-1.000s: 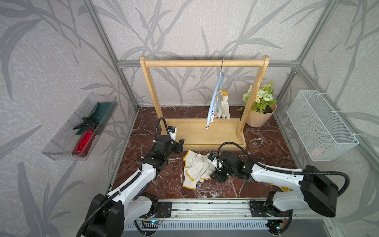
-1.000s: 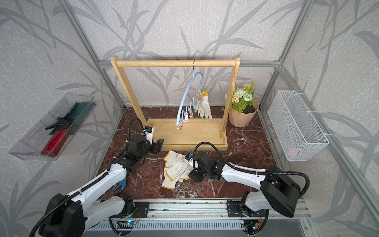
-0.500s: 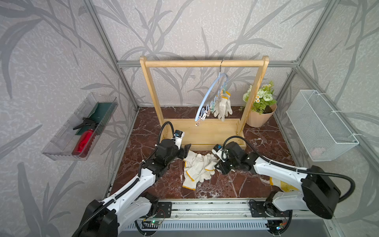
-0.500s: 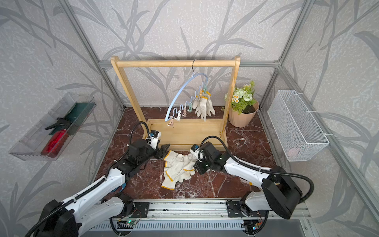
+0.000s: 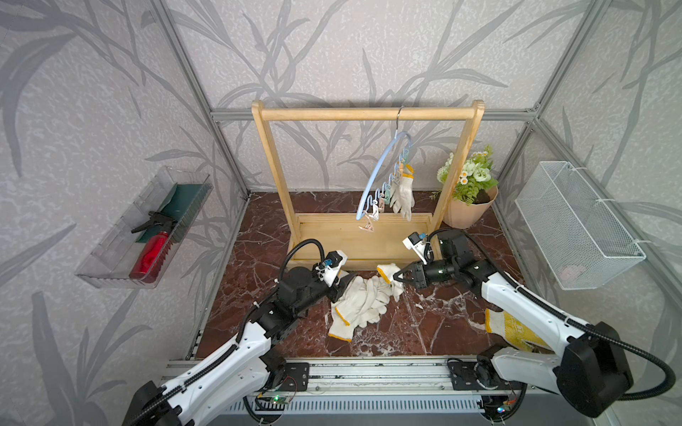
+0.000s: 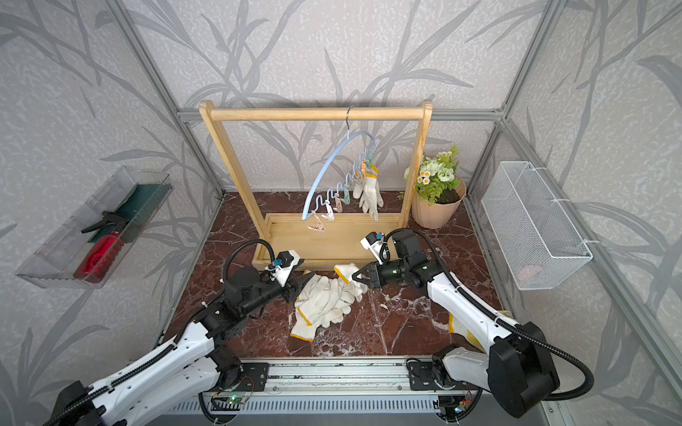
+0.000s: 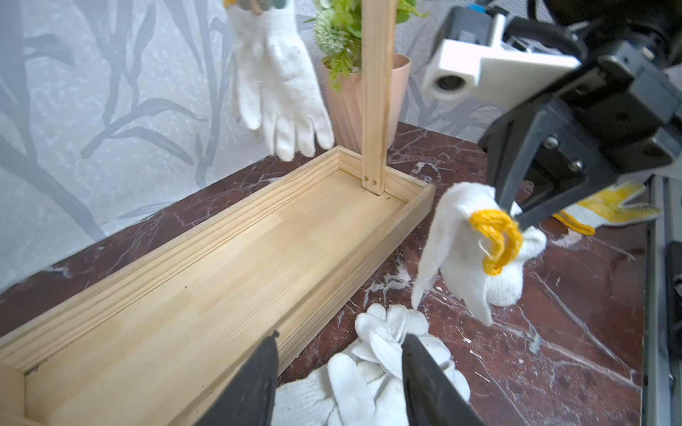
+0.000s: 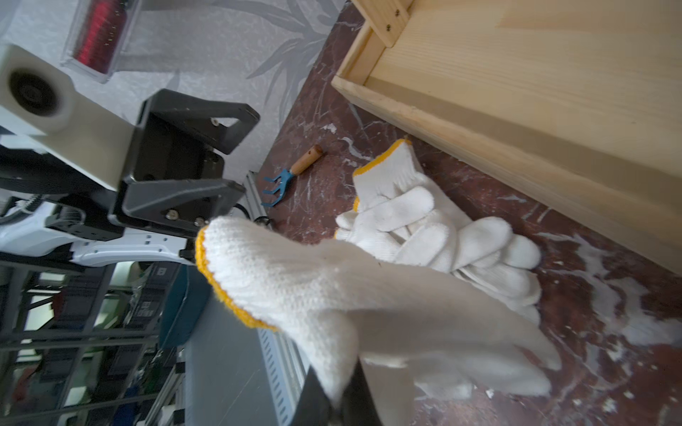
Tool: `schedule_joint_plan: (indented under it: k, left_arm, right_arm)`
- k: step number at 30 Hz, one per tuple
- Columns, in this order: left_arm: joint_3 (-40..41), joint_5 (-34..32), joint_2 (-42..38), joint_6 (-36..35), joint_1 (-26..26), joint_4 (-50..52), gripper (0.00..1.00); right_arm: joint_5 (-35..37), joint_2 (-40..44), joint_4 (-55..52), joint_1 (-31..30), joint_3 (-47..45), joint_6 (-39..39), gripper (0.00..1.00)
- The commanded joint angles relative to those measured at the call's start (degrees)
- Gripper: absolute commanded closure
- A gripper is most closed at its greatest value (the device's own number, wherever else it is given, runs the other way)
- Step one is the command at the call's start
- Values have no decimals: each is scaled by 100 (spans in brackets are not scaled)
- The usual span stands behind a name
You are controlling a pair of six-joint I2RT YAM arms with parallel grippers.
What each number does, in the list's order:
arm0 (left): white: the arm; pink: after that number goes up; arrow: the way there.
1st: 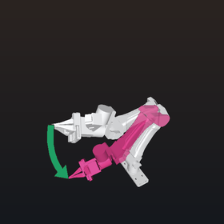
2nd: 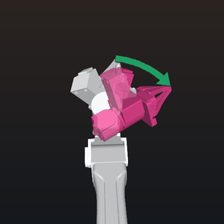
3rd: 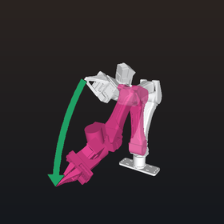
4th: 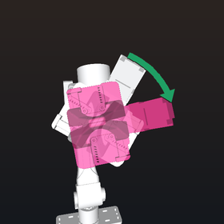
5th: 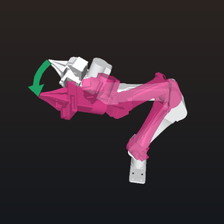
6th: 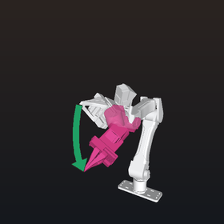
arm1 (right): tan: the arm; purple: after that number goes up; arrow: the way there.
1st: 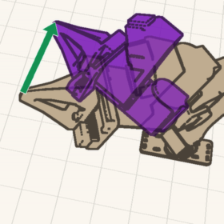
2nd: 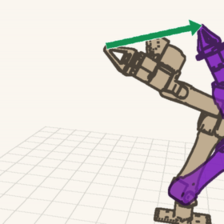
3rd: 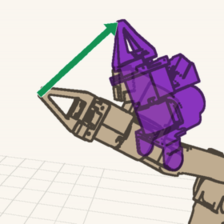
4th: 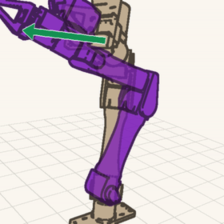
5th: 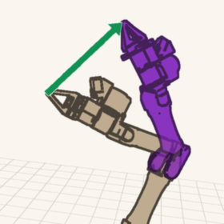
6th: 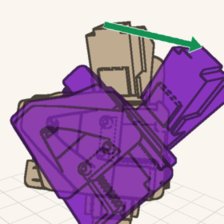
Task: Clip the gloves onto a hanger to dry
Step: Pick up the glove from the center of the board.
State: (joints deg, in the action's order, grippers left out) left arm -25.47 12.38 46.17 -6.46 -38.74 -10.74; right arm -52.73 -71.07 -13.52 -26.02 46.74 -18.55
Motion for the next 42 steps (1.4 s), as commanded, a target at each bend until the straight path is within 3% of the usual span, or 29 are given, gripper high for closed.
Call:
schedule_joint_plan:
  k: [1, 9, 20, 37, 42]
  left_arm:
    - [-404, -2, 191, -545, -292, 145, 50]
    - [-684, -524, 570, -1121, -739, 86, 55]
    - [-983, 87, 665, -1077, -793, 431, 56]
    - [-1201, -87, 1058, -1349, -823, -13, 63]
    - [-1257, 346, 999, -1301, -822, 86, 63]
  right_arm:
    - [-1041, -188, 284, 9, 190, -288, 100]
    - [-1581, -537, 817, 11, 54, -623, 100]
    - [-1614, -758, 1323, 1, -25, -898, 100]
    - [-1870, -1105, 1764, -166, -209, -1143, 100]
    - [-1966, -1295, 2064, -166, -227, -1313, 100]
